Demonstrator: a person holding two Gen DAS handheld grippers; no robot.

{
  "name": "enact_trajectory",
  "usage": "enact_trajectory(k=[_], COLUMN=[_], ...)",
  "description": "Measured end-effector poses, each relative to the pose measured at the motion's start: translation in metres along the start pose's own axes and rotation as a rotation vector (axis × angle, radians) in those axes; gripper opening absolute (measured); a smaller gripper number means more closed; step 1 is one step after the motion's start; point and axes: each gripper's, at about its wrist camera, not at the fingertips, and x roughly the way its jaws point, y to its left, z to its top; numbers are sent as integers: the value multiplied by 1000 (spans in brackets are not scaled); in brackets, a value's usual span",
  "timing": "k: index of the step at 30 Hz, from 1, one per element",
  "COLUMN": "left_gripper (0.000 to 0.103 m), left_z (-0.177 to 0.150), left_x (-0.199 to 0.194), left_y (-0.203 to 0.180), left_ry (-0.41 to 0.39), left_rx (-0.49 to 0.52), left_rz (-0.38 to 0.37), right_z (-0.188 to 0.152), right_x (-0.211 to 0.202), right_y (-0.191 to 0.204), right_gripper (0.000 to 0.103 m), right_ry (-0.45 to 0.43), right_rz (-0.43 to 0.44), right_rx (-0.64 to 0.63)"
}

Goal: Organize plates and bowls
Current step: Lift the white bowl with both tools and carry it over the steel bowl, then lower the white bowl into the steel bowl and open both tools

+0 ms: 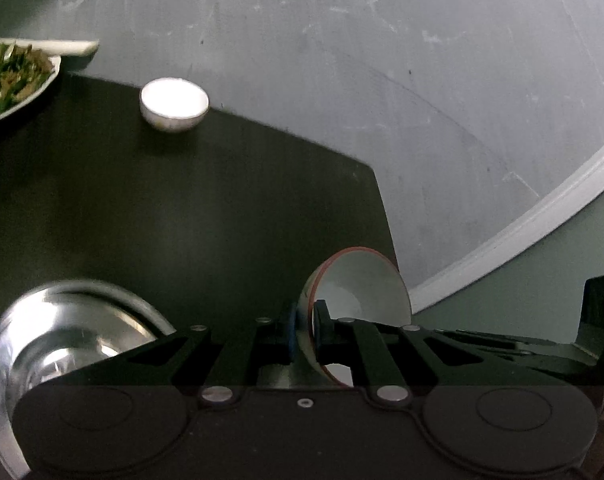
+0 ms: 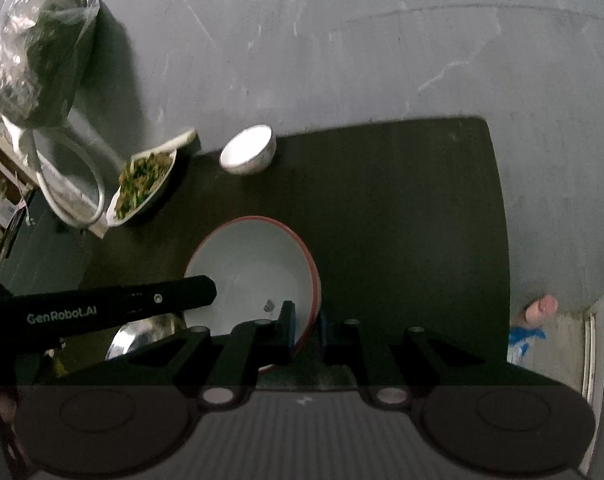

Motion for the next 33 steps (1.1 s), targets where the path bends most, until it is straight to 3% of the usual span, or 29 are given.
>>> enact_trajectory(k=[14, 33], left_gripper=[8, 8], left_z=[-38, -44], left_x=[4, 7], left_y=[0, 3], left_ry=[110, 139], left_rx=[7, -11], left_rz=[17, 36], right_z=[-43, -47], right_x=[-4, 1], right_y=[-6, -6], right_gripper=[15, 14], right_ry=[134, 154], right_rz=[11, 1], right_rx=[24, 15])
